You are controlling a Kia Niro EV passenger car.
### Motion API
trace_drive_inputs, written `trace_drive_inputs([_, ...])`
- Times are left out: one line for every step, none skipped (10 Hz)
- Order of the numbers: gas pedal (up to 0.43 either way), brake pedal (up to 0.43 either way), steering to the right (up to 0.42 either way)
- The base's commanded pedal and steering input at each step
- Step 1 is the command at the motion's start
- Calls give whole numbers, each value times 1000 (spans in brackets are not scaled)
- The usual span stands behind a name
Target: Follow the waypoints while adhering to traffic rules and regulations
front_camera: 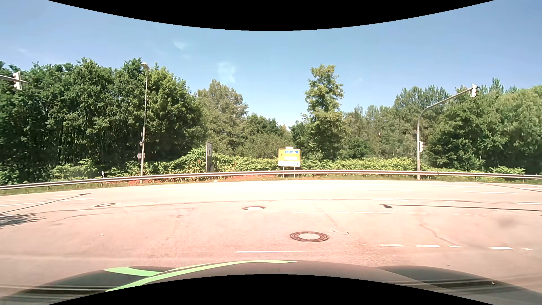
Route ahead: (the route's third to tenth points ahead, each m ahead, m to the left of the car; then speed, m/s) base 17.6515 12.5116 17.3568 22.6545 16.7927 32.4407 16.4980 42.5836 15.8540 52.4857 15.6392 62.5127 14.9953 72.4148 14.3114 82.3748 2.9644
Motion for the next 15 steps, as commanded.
trace_drive_inputs([197,0,-73])
trace_drive_inputs([197,0,-83])
trace_drive_inputs([197,0,-91])
trace_drive_inputs([197,0,-102])
trace_drive_inputs([197,0,-116])
trace_drive_inputs([197,0,-131])
trace_drive_inputs([197,0,-150])
trace_drive_inputs([197,0,-169])
trace_drive_inputs([197,0,-183])
trace_drive_inputs([197,0,-194])
trace_drive_inputs([197,0,-206])
trace_drive_inputs([197,0,-215])
trace_drive_inputs([197,0,-217])
trace_drive_inputs([189,0,-219])
trace_drive_inputs([189,0,-225])
